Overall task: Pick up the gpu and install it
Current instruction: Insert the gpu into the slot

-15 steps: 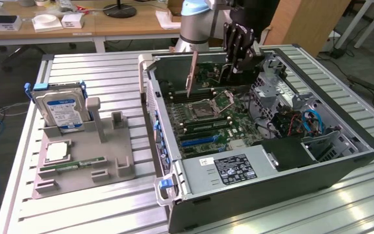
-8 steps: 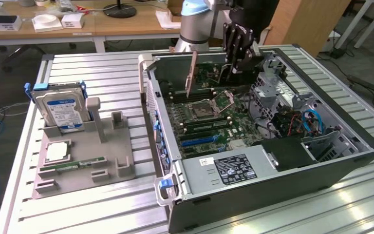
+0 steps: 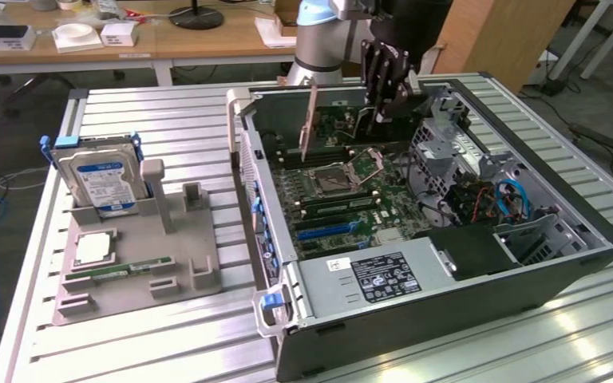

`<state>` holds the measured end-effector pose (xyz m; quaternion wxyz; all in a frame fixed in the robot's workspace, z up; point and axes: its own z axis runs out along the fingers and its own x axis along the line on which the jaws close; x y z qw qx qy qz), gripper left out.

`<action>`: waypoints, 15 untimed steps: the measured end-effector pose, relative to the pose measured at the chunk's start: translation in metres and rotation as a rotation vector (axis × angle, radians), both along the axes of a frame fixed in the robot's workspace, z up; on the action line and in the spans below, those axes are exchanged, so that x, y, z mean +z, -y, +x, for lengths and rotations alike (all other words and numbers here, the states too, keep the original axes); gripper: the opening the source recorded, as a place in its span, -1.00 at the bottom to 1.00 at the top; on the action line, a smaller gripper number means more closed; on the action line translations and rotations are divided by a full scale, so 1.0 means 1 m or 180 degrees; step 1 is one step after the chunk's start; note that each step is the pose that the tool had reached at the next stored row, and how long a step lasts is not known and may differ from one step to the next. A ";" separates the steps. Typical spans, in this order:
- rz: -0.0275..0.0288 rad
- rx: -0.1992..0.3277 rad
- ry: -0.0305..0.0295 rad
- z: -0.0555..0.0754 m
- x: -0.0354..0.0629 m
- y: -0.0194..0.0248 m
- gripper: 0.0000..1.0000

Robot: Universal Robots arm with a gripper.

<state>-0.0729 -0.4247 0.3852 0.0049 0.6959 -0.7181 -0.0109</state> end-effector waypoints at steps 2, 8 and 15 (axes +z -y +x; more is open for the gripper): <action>0.0000 0.0001 0.0000 -0.001 -0.0009 0.0000 -0.46; 0.0000 0.0009 0.0000 -0.004 -0.0037 0.0003 -0.46; -0.0001 0.0031 0.0036 -0.007 -0.0074 0.0007 -0.46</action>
